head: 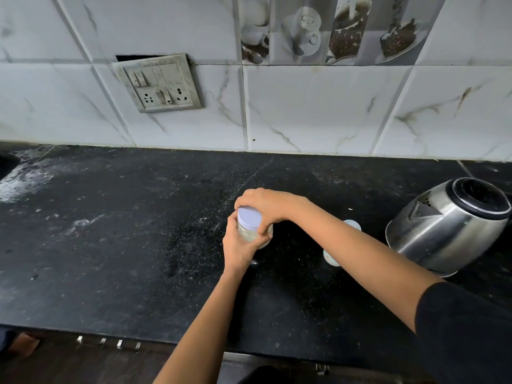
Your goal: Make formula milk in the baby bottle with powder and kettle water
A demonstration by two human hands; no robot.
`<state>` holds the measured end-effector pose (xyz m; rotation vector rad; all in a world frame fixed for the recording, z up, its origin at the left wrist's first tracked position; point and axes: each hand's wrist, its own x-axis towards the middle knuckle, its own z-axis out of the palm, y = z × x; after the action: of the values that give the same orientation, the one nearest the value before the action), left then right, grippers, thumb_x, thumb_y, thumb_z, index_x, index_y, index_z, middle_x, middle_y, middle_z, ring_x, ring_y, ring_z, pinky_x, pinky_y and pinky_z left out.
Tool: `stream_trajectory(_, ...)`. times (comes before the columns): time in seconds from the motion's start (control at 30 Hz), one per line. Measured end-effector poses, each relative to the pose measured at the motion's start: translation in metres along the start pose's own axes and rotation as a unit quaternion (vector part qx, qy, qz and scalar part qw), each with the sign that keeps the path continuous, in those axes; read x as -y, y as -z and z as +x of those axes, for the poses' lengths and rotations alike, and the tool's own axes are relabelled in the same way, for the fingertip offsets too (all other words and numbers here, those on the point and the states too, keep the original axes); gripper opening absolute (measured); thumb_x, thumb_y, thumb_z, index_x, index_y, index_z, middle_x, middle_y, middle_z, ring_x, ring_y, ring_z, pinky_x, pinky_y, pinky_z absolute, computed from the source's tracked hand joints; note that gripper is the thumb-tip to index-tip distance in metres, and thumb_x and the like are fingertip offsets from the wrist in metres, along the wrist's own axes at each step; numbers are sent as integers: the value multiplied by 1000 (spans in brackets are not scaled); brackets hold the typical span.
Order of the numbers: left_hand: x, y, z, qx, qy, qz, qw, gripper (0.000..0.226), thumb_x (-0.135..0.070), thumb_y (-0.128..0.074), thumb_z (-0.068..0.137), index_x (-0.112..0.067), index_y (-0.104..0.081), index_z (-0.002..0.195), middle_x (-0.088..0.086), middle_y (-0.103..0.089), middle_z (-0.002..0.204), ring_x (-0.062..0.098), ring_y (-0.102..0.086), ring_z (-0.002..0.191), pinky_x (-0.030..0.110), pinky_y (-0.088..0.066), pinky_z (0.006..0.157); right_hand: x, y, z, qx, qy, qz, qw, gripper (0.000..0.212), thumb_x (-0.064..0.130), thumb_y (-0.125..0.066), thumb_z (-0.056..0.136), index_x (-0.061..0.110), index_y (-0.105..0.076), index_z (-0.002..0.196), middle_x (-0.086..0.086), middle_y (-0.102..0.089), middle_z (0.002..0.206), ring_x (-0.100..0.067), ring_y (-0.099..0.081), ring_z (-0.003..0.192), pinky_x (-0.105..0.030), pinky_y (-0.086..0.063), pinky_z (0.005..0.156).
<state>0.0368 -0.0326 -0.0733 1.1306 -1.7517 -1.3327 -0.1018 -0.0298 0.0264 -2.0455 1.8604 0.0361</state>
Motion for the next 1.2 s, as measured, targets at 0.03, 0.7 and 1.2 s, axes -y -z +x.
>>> stream_trajectory(0.03,-1,0,-1,0,1,-3,1000,79,-38,-84,51,-42,-43,118,-17,-60,106,3,-58,99,34,-51,85,3,-1,-1,-13,-11,-16,1000,71,28,-81,59,22,-51,123,-1,-49,109,-21,-48,100,-39,-47,78)
stream_trajectory(0.7,-4,2,-3,-3,-4,-1,1000,80,-28,-89,56,-39,-41,119,-25,-53,107,3,-52,102,20,-42,83,3,25,-20,60,-75,-10,995,89,27,-79,68,25,-34,144,-6,-44,130,-23,-45,118,-41,-46,90)
stream_trajectory(1.2,-11,-2,-9,2,17,8,1000,79,-33,-87,58,-41,-38,119,-21,-55,106,3,-55,99,22,-44,75,13,-8,-32,-94,-134,-54,985,59,55,-71,69,8,-56,103,-3,-50,93,-25,-56,90,-33,-43,67)
